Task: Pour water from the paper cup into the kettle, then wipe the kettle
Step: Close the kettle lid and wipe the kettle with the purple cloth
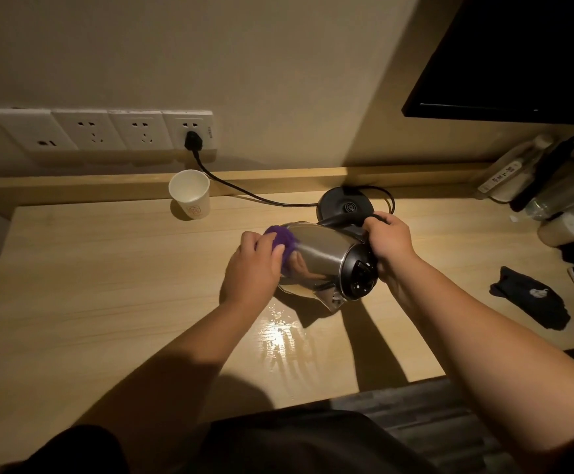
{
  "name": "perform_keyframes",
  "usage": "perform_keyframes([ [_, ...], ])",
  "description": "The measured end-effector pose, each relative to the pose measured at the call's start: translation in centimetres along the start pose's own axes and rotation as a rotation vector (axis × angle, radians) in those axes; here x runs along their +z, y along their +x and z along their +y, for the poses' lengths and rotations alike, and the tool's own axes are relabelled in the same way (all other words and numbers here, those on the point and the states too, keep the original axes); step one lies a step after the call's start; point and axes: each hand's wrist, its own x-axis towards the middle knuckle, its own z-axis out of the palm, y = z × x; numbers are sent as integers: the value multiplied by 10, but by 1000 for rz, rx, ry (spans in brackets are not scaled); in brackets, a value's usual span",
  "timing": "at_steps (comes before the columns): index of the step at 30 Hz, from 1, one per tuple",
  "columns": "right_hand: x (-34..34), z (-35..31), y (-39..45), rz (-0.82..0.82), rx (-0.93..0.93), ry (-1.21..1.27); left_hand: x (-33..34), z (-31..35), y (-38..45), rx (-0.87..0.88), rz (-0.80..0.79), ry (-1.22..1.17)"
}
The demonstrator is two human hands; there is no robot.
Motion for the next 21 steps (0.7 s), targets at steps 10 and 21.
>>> perform_keyframes([
  [10, -6, 7, 3, 11, 116, 31, 14, 23, -33, 405, 105, -19],
  [21, -11, 1, 9, 62, 171, 24, 10, 27, -40, 335, -10, -86],
])
